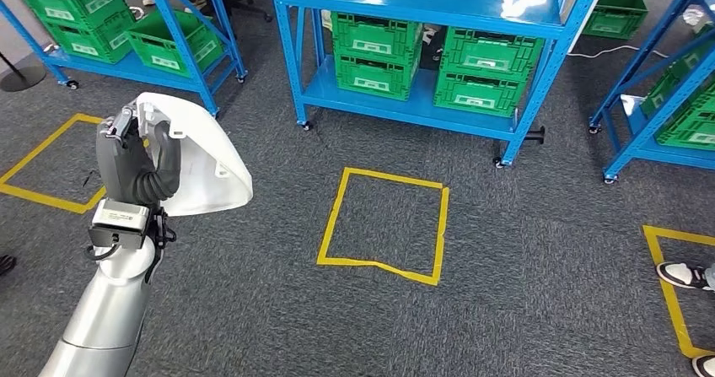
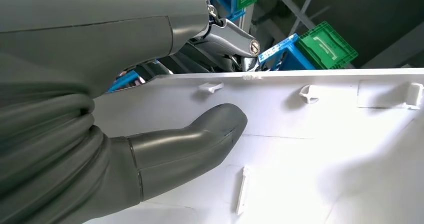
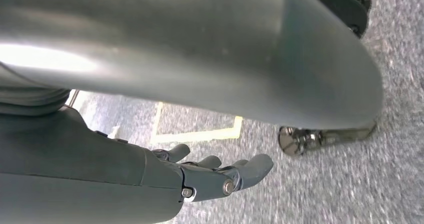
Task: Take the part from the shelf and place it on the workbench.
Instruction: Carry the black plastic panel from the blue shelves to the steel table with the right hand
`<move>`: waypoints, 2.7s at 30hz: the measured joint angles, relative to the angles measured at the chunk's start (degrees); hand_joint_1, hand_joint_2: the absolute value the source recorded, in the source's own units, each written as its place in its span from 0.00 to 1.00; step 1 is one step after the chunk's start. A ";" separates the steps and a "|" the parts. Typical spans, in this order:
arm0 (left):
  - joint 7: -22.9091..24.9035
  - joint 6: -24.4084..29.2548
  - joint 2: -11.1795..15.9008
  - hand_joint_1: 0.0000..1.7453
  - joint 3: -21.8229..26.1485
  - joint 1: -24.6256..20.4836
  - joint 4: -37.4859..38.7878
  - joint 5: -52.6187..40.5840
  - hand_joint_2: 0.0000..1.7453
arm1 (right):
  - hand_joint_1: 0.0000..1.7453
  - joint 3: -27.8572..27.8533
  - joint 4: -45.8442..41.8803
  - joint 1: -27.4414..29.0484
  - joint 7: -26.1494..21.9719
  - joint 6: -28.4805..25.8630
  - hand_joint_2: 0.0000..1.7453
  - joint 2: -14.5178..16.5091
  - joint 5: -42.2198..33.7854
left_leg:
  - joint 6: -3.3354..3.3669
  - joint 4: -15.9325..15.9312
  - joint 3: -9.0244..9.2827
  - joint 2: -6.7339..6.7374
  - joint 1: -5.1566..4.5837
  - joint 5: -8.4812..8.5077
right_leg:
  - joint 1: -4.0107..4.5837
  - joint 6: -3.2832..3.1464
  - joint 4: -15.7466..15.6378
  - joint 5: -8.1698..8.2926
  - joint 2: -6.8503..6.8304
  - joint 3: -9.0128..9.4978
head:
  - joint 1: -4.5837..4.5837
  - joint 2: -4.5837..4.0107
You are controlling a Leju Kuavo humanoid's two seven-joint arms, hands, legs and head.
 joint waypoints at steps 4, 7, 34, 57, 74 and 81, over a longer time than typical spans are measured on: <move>0.22 -0.63 0.04 1.00 0.39 0.46 -0.62 -0.60 1.00 | 0.00 -0.16 0.00 0.12 -0.05 -0.17 0.00 -0.02 0.06 | -0.86 13.01 -5.22 3.72 0.22 -7.34 | 0.05 -0.81 -0.18 0.60 -2.56 -0.76 | -0.63 0.00; 0.54 -0.88 0.03 1.00 0.40 0.74 -0.93 -0.95 1.00 | 0.00 -0.26 0.00 0.17 0.03 -0.19 0.00 0.00 0.08 | -0.99 11.55 -2.88 4.50 0.29 -6.15 | 0.11 -0.71 -0.10 0.80 -4.78 -1.08 | -0.64 0.00; 0.85 -3.62 2.50 1.00 4.08 5.32 -7.19 0.58 1.00 | 0.00 -0.30 0.00 0.25 2.62 0.57 0.00 0.27 1.51 | -1.18 3.53 -0.66 1.14 0.62 -3.03 | -0.43 -0.45 0.14 0.05 0.16 -0.20 | -0.67 0.00; 0.74 -1.61 0.75 1.00 4.08 7.80 -9.45 -2.04 1.00 | 0.00 -0.37 0.00 0.31 1.95 0.77 0.00 0.27 3.17 | 1.41 -0.92 2.42 -1.07 0.54 -0.41 | -0.26 1.77 4.65 -1.68 1.93 -1.56 | -0.34 0.00; 1.39 -2.86 0.75 1.00 6.50 10.24 -11.76 -2.74 1.00 | 0.00 -0.36 0.00 0.14 2.88 1.49 0.00 0.44 3.02 | -0.72 -0.67 3.66 9.47 0.57 -1.70 | 0.42 0.12 0.42 -0.79 -7.44 0.55 | -0.80 0.00; 1.16 -3.18 0.89 1.00 6.69 10.03 -11.79 -2.51 1.00 | 0.00 -0.38 0.00 0.14 2.61 1.43 0.00 0.46 2.76 | 1.75 -1.66 3.23 4.63 0.77 -0.69 | -0.10 2.22 9.92 -6.97 -2.11 -2.93 | -0.17 0.00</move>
